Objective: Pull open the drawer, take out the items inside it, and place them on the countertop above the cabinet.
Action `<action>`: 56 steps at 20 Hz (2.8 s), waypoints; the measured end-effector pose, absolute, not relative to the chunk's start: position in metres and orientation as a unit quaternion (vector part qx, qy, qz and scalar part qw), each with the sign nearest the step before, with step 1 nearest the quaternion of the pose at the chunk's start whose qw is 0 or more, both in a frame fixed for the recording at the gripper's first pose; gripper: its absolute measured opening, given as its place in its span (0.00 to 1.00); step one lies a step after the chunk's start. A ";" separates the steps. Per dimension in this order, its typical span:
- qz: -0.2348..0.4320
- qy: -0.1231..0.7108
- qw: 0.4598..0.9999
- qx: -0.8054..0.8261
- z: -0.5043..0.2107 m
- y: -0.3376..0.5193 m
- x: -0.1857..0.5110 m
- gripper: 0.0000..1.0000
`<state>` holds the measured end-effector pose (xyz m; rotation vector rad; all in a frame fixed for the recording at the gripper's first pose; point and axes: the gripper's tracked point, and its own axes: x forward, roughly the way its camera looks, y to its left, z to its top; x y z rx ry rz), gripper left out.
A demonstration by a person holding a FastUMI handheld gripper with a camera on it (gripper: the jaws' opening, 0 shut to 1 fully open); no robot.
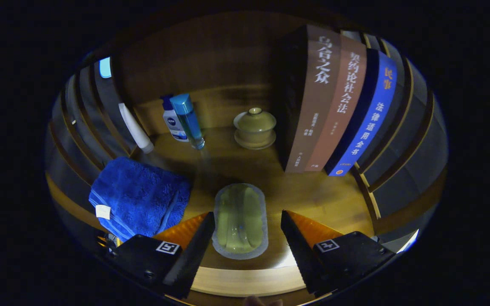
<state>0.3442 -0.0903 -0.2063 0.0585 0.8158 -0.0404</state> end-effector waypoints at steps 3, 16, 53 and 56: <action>0.004 0.322 0.946 0.041 -0.174 -0.088 0.332 0.99; 0.036 0.007 0.995 0.094 -0.063 -0.090 0.144 0.99; -0.007 0.101 0.995 0.011 -0.310 -0.052 0.095 0.99; -0.007 0.100 0.995 0.008 -0.311 -0.052 0.114 0.99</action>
